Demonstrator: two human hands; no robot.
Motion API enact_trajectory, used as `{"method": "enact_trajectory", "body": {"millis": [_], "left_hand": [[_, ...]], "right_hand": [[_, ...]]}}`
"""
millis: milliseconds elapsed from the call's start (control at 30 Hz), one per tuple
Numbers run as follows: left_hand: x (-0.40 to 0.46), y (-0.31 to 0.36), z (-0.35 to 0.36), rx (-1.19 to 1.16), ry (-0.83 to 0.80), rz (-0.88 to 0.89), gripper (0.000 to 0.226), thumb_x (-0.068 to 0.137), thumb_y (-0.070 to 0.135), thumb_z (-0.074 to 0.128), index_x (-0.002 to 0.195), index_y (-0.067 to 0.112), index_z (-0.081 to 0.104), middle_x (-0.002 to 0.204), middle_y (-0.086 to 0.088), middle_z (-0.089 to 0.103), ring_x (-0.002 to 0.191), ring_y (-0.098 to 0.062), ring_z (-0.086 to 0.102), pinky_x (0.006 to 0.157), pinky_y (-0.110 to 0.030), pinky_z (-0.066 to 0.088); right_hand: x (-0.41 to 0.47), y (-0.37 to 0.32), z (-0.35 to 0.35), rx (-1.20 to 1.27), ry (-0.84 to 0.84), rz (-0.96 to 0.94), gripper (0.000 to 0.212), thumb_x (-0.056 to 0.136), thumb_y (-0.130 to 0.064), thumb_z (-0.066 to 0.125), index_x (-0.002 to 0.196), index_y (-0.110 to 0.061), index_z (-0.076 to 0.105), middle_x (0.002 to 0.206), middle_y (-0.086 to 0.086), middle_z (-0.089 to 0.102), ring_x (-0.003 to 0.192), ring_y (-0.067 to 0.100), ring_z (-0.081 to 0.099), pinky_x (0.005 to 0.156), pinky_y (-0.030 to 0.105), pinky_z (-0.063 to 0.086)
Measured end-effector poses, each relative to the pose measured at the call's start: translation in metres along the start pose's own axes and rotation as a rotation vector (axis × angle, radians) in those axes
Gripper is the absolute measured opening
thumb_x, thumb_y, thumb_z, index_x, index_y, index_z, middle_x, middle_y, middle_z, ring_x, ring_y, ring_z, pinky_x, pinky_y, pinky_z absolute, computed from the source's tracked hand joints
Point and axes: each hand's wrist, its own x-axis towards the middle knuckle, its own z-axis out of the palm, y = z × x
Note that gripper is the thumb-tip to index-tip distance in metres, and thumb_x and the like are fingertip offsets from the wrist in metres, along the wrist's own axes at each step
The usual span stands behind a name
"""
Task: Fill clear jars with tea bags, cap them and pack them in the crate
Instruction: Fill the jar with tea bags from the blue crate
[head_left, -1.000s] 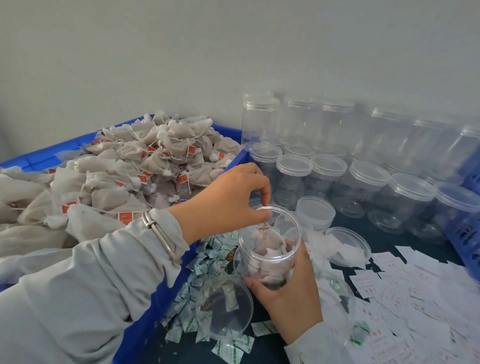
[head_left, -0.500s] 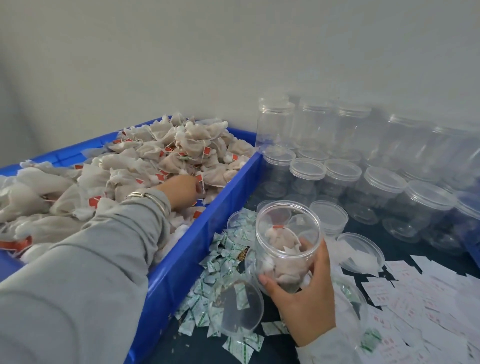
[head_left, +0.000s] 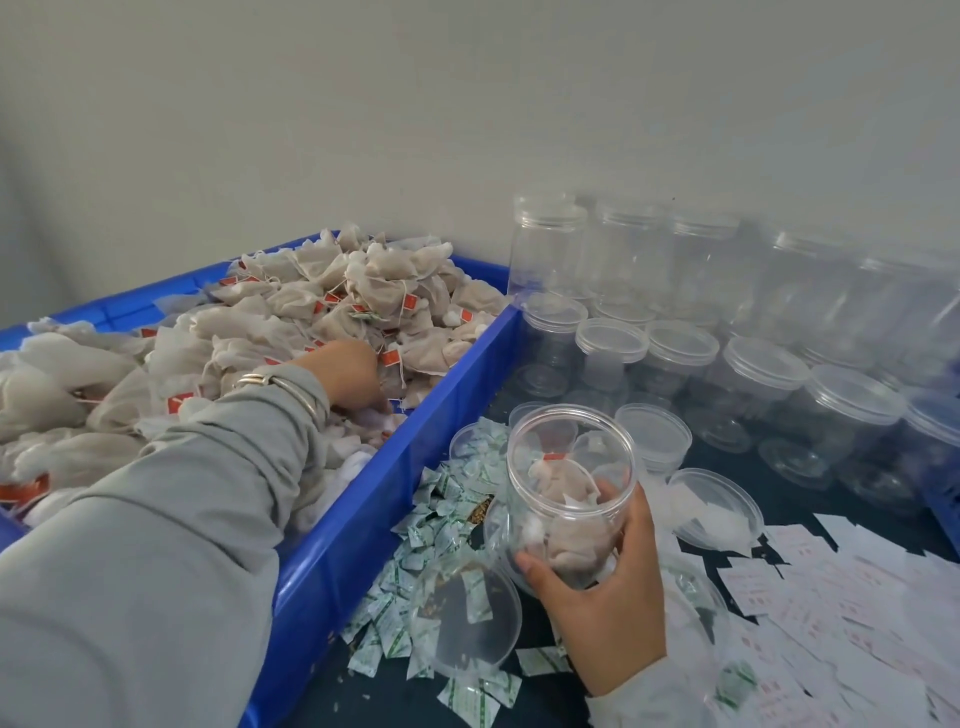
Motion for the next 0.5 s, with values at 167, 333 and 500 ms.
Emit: {"method": "enact_trajectory", "body": {"millis": [167,333,500], "left_hand": [[-0.01,0.011,-0.015,-0.775,0.124,0.021,0.019,0.09,0.026,0.063,0.087,0.007,0.06,0.076,-0.005,0.06,0.062,-0.016,0.059,0.049,-0.023,0.051],[-0.036,0.038,-0.025,-1.224,0.013,0.268,0.02,0.092,0.017,0.059,0.08,0.011,0.074,0.081,-0.009,0.063,0.058,-0.016,0.054,0.051,-0.023,0.046],[-0.065,0.068,-0.023,-1.165,-0.056,0.555,0.021,0.085,0.024,0.064,0.07,0.03,0.077,0.064,0.01,0.066,0.052,-0.001,0.055,0.047,-0.01,0.042]], "right_hand": [[0.0,0.0,-0.001,-0.003,-0.011,0.012,0.113,0.047,-0.054,0.084,0.143,-0.034,0.026,0.142,-0.01,0.04,0.133,0.009,0.038,0.109,0.044,0.038],[-0.001,-0.002,-0.001,-0.027,-0.008,0.01,0.114,0.049,-0.051,0.085,0.145,-0.033,0.025,0.142,-0.012,0.04,0.134,0.006,0.036,0.11,0.042,0.036],[0.0,-0.002,0.0,-0.035,-0.038,0.015,0.114,0.052,-0.043,0.087,0.145,-0.036,0.023,0.144,-0.014,0.038,0.134,0.002,0.034,0.111,0.041,0.035]]}}
